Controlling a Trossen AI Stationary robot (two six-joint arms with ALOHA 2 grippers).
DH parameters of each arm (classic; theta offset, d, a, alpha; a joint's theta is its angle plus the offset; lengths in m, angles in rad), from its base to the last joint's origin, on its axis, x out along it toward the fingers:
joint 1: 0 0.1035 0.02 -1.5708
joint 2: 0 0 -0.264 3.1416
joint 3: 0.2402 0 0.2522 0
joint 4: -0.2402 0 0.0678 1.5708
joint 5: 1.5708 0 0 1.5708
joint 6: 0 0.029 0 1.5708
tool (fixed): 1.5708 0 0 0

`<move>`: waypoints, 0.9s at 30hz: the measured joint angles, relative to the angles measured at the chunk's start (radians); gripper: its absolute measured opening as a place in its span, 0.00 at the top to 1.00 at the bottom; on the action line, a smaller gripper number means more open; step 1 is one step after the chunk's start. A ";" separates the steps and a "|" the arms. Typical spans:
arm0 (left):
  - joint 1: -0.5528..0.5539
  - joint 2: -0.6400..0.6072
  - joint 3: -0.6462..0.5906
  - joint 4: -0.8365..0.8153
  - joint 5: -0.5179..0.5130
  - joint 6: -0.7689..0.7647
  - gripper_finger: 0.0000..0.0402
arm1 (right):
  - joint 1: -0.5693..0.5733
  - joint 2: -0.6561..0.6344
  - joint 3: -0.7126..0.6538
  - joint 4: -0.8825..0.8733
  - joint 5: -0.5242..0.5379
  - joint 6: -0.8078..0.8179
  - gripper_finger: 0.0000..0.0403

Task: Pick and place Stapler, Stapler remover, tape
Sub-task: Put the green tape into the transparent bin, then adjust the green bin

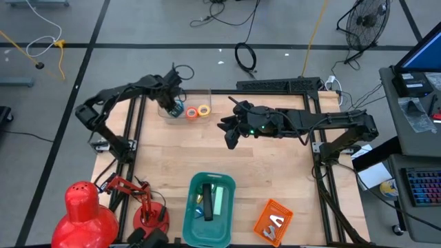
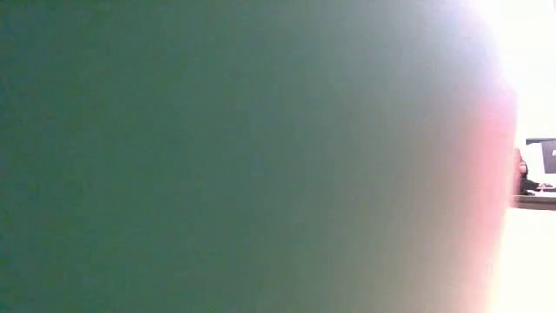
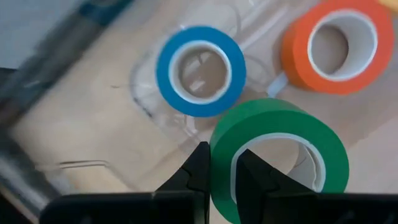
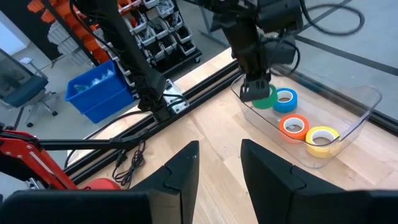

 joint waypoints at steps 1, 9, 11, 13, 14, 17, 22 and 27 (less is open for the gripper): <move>-0.005 0.010 0.000 -0.005 0.000 0.003 0.91 | 0.000 0.000 0.000 0.000 0.000 0.000 0.72; -0.045 0.094 0.000 -0.005 -0.004 0.008 0.91 | 0.000 0.000 0.000 0.000 0.002 -0.005 0.72; -0.050 0.110 0.000 -0.008 0.006 0.008 0.91 | 0.000 0.000 0.000 0.000 0.002 -0.006 0.72; -0.052 0.121 0.000 -0.012 0.016 0.007 0.89 | 0.000 0.000 0.000 0.000 0.002 -0.007 0.72; -0.053 0.125 0.000 -0.013 0.016 0.006 0.87 | 0.000 0.000 0.000 0.000 0.002 -0.008 0.72; -0.056 0.125 0.000 -0.013 0.006 -0.006 0.76 | 0.000 0.000 0.000 0.000 0.002 -0.008 0.72; -0.057 0.125 0.000 -0.019 -0.004 -0.006 0.63 | 0.000 0.000 0.000 0.000 0.002 -0.011 0.72; -0.056 0.125 0.000 -0.032 -0.005 -0.006 0.58 | 0.000 0.000 0.000 0.000 0.002 -0.011 0.72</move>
